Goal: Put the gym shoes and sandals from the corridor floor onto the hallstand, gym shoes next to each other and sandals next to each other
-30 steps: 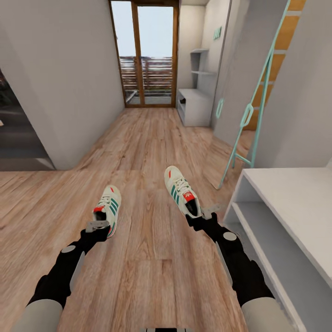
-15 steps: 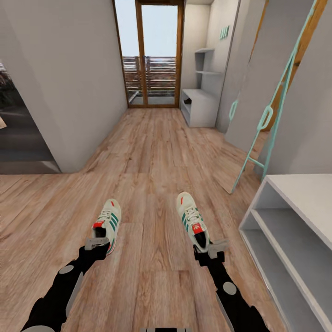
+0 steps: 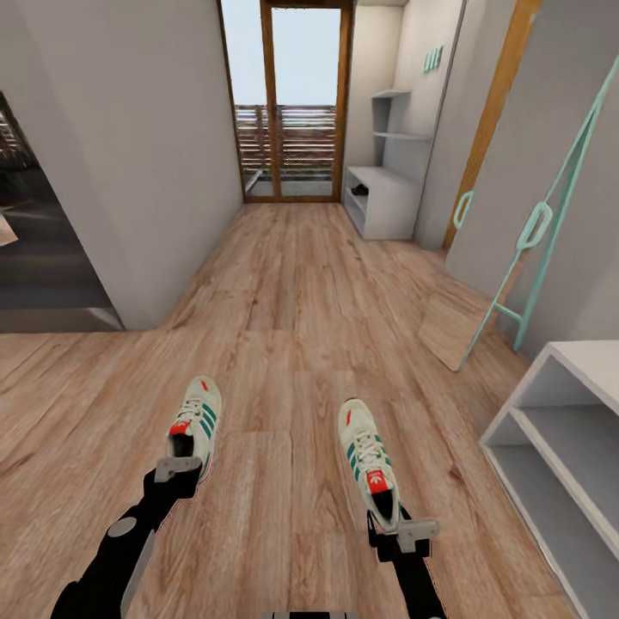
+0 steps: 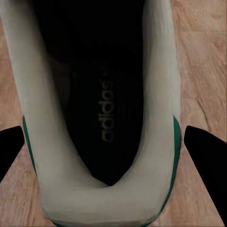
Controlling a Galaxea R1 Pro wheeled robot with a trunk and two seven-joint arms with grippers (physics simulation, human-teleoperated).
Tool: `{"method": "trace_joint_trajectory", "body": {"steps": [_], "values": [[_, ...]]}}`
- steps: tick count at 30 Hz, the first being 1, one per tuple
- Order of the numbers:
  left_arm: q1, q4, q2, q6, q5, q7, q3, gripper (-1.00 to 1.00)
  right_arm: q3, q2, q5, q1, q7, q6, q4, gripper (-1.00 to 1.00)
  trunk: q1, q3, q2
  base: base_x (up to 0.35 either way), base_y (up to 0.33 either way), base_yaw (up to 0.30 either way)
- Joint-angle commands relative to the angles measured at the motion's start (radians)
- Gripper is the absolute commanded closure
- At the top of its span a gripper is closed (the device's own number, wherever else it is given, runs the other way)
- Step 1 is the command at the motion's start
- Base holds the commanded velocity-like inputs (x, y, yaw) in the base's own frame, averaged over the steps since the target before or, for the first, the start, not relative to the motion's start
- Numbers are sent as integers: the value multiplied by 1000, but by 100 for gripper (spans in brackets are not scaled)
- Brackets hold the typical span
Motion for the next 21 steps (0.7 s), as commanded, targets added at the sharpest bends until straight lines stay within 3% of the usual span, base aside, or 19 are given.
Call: {"method": "trace_joint_trajectory", "body": {"steps": [1,10,21], "values": [[0,-2,-1,5,-9,-6,3,100,0,0,10,-1,-10,-3,2,100,0,-1,0,223,285,0],[0,0,-1,5,-9,-5,5,100,0,-1,11,0,-11,-5,5,100,0,6,0,234,264,-52],[0,9,-1,4,-8,-5,5,100,0,0,11,0,-10,-5,11,100,0,19,0,242,248,-178]]}}
